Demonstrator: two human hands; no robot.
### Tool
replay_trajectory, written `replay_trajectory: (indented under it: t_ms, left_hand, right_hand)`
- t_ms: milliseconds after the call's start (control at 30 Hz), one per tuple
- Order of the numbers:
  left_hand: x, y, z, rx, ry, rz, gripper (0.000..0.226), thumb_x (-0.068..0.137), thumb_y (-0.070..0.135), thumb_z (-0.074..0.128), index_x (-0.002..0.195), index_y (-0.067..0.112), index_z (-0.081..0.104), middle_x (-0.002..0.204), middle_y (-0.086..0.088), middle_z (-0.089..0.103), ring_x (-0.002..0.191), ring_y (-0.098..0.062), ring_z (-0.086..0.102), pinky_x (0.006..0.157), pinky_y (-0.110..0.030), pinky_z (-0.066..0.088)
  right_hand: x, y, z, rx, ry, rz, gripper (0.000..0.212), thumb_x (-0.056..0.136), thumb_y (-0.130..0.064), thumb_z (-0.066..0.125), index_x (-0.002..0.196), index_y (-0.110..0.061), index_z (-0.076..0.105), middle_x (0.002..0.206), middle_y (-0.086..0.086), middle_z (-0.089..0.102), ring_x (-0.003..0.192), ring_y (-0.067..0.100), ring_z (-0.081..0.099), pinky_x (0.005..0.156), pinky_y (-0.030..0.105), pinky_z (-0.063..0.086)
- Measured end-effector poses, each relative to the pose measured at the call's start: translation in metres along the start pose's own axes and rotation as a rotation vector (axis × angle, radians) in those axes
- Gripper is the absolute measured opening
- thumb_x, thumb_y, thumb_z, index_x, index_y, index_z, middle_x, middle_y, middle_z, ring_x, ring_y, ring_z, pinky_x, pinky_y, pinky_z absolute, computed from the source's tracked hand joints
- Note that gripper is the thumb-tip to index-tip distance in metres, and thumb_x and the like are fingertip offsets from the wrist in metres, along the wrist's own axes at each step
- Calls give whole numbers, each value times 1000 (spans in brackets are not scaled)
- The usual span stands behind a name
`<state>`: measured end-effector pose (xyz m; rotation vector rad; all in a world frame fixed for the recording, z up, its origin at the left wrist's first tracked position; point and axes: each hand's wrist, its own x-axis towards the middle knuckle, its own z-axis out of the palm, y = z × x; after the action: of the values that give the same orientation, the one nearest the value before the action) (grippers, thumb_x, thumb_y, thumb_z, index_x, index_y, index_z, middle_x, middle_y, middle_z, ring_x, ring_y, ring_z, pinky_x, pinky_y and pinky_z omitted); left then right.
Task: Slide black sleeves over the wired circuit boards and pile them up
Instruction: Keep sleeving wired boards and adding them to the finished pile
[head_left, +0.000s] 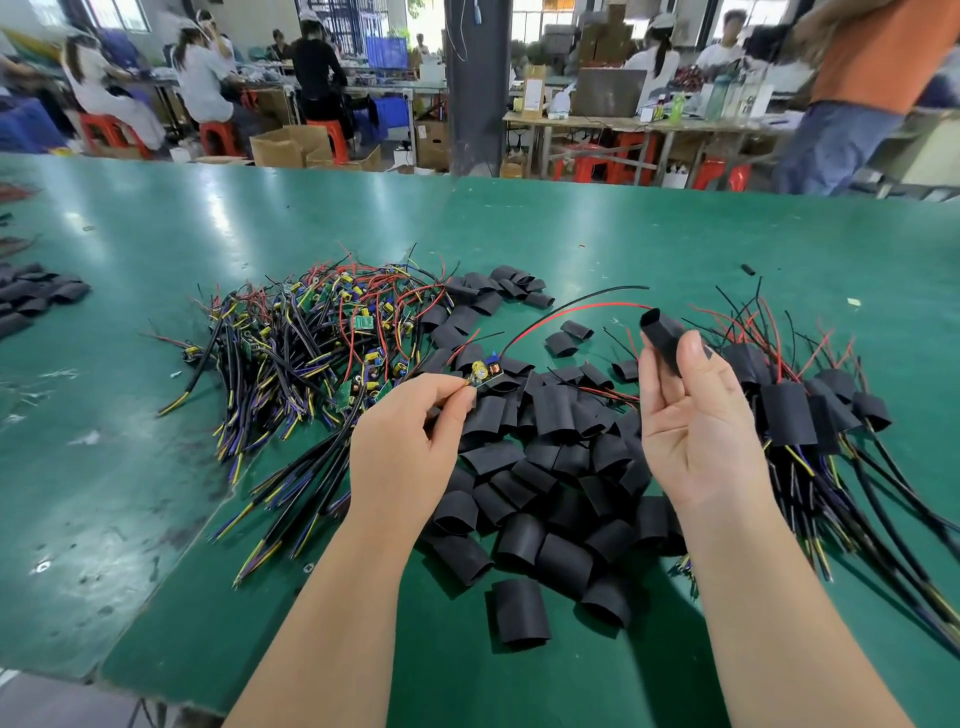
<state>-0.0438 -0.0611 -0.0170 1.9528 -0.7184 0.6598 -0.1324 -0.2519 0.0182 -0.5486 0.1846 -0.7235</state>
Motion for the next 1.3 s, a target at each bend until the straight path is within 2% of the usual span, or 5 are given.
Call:
replay_trajectory:
  t_ms: [300,567,933,1133,1300]
  left_hand:
    - [-1,2,0,-20,44,15,11,87,21,61,89,16,71,70,29,52,65,8,51,61,-4,37]
    - [-3,2,2,-15,-15,13,11,88,20,62,89,14,71,74,10,64,65,-6,53,59,-21,44]
    - [-3,1,1,-1,-61,60,10,88,16,65,93,13,73,80,9,67,69,-5,56,63,-20,47]
    - [-7,3,6,2,-143,105,10,87,19,66,93,17,74,84,10,69,76,-3,59,68,-21,48]
    - [-10,8,9,-25,-144,128,9,87,18,66,92,16,73,84,8,69,78,-4,58,69,-19,47]
  right_hand:
    - [2,1,-5,53,31,6,25,70,-16,67,92,-9,59,94,2,74,96,10,70,74,18,55]
    - [2,-1,-3,61,13,23,33,72,-19,67,101,-5,59,102,6,72,105,14,67,76,19,54]
    - [6,-1,-4,-57,6,-11,30,71,-19,69,97,-12,56,104,8,68,93,15,71,75,19,54]
    - [7,3,-9,-126,-71,13,66,74,-18,69,127,-18,31,111,10,71,79,14,57,66,19,46]
    - [4,14,-7,-169,-170,110,45,76,-21,64,118,-9,50,111,8,71,74,9,57,63,16,47]
